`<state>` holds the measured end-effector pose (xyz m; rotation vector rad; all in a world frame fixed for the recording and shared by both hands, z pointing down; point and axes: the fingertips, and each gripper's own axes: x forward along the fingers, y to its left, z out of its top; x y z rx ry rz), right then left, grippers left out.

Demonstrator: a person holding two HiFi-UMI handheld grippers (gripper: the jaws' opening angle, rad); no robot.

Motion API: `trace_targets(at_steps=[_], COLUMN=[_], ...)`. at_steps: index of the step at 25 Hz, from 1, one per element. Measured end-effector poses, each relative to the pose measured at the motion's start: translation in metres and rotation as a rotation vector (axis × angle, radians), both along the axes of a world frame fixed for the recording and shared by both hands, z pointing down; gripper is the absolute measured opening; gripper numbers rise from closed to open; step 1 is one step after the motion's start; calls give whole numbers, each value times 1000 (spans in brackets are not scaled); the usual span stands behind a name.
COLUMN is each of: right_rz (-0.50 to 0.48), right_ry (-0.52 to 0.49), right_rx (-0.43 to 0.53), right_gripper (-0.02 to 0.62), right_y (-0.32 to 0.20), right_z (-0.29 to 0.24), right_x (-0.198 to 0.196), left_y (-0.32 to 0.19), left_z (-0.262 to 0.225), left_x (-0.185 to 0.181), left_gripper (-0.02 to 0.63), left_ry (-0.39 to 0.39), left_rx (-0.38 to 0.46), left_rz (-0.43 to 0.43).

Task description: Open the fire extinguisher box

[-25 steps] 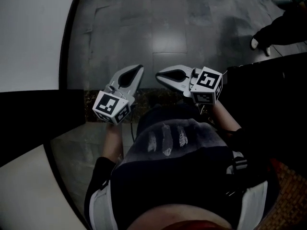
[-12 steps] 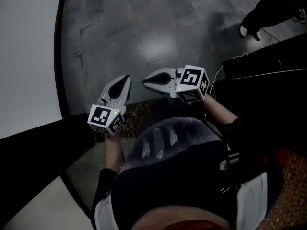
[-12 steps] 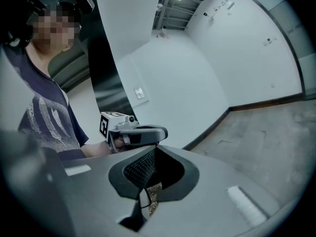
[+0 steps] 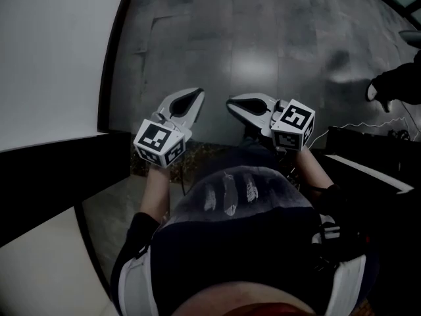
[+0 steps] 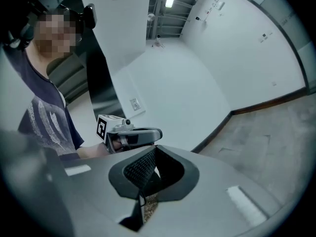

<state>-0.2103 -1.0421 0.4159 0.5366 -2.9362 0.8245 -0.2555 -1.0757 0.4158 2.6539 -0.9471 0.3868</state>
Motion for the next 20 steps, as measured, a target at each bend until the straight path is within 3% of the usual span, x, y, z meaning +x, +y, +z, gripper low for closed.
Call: trace_targets(at_steps=[10, 14, 20], right_rz=[9, 40, 62], right_ry=[-60, -78, 15], right_rx=[-27, -39, -67], right_gripper=[2, 2, 2], right_y=[-80, -107, -155], right_z=[-2, 1, 19], right_x=[77, 80, 63], left_y=[-70, -96, -148], left_z=[-12, -4, 24], left_x=[75, 62, 38], left_gripper=[0, 0, 0], left_ry=[-33, -35, 41], left_rx=[-14, -20, -78], left_rz=[-2, -14, -24])
